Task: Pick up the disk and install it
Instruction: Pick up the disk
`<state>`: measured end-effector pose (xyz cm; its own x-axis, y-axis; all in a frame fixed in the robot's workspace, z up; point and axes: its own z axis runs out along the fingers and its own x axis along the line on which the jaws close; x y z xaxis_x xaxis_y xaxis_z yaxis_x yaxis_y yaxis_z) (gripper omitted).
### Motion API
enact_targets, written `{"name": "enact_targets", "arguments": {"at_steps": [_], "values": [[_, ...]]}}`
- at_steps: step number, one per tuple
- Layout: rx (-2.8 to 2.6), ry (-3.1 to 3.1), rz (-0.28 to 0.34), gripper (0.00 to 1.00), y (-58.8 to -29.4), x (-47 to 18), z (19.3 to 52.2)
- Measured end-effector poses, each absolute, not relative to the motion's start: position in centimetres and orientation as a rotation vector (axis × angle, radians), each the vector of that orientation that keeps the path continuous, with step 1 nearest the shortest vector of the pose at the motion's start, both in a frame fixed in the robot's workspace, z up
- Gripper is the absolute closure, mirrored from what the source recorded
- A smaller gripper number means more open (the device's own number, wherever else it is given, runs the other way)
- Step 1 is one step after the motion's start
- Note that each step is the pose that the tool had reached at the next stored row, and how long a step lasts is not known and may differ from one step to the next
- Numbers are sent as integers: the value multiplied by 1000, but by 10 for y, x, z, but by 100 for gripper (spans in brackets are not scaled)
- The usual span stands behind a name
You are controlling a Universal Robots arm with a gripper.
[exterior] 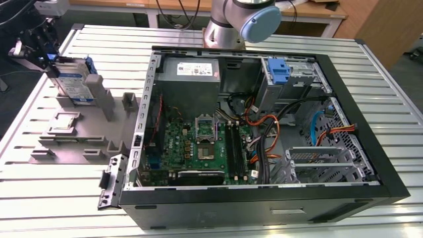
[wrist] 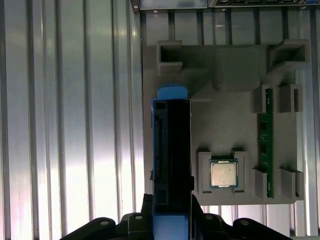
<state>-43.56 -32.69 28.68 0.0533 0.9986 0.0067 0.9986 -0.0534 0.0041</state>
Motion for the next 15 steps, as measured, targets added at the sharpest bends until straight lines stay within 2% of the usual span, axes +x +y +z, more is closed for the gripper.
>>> {"name": "enact_targets", "arguments": {"at_steps": [15], "values": [[-2280,-2159,-12,63,-327,-436,291]]}}
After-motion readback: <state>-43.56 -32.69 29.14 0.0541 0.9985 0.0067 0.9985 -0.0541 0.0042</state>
